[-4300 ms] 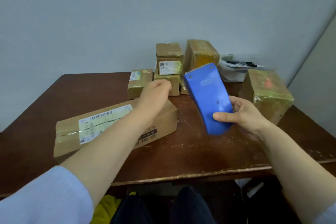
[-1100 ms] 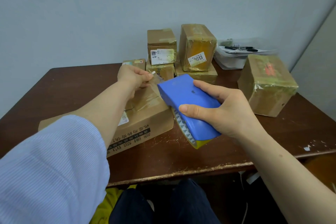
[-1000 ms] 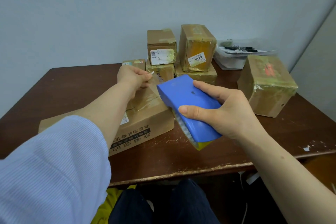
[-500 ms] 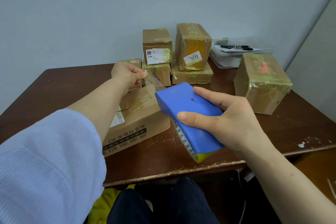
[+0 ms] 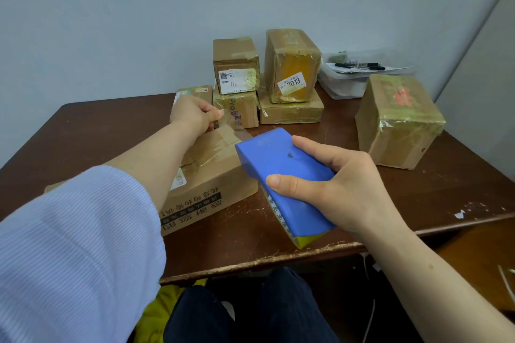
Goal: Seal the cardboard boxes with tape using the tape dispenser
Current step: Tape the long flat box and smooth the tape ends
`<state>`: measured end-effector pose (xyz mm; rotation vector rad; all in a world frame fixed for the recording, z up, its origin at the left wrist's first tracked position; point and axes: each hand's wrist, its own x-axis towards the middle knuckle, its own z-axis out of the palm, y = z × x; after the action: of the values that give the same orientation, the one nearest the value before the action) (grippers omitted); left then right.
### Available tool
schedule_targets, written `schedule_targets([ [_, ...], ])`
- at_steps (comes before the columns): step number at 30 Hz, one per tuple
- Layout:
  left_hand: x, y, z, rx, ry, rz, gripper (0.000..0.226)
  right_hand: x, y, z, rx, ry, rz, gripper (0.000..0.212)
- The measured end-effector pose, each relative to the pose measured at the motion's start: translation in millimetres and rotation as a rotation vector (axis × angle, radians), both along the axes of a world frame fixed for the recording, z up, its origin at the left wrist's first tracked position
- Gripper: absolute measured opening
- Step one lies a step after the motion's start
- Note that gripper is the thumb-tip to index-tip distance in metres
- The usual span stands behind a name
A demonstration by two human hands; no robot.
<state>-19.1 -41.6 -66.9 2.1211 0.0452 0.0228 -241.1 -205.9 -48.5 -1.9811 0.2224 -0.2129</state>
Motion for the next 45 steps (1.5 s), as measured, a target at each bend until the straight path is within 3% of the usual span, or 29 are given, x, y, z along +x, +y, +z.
schedule_targets([
  [5, -1.3, 0.1, 4.8, -0.008, 0.133, -0.028, 0.004, -0.3, -1.8, -3.4, 0.012, 0.004, -0.004, 0.099],
  [12, -3.1, 2.4, 9.1, 0.146, 0.181, -0.069, 0.025, -1.2, -1.8, -4.6, 0.024, 0.002, 0.004, 0.097],
  [19, -11.5, -3.7, 14.4, 0.337, 0.102, -0.136, 0.079, 0.7, -1.9, -4.9, 0.029, -0.007, -0.001, 0.096],
  [21, -16.3, -1.6, 15.8, 0.472, -0.053, -0.107, 0.063, 2.0, -2.7, -4.6, 0.036, -0.007, 0.004, 0.095],
  [23, -17.1, 0.9, 11.0, 0.473, -0.198, -0.123, 0.024, 3.2, -3.2, -4.8, 0.049, -0.011, 0.009, 0.095],
  [27, -24.9, -3.3, -3.0, 0.581, -0.061, -0.307, 0.054, 4.3, -3.2, -6.4, 0.069, -0.027, 0.015, 0.094],
  [33, -14.0, -8.9, -4.8, 0.699, 0.058, -0.334, 0.058, 4.1, -7.6, -11.1, 0.133, -0.010, 0.026, 0.091],
  [38, -14.7, -14.2, -3.7, 0.636, 0.056, -0.304, 0.068, 2.9, -11.5, -17.9, 0.184, -0.005, 0.018, 0.088],
  [41, -23.3, -3.6, 4.6, 0.361, -0.069, -0.260, 0.043, 5.7, -12.0, -18.8, 0.215, -0.014, 0.018, 0.087],
  [43, -32.3, 9.2, 14.6, 0.227, -0.066, -0.336, 0.036, 13.4, -9.4, -19.1, 0.225, -0.015, 0.029, 0.085],
  [45, -42.6, 21.1, 22.7, 0.241, 0.036, -0.523, 0.067, 23.9, -5.2, -19.5, 0.216, -0.007, 0.050, 0.079],
])
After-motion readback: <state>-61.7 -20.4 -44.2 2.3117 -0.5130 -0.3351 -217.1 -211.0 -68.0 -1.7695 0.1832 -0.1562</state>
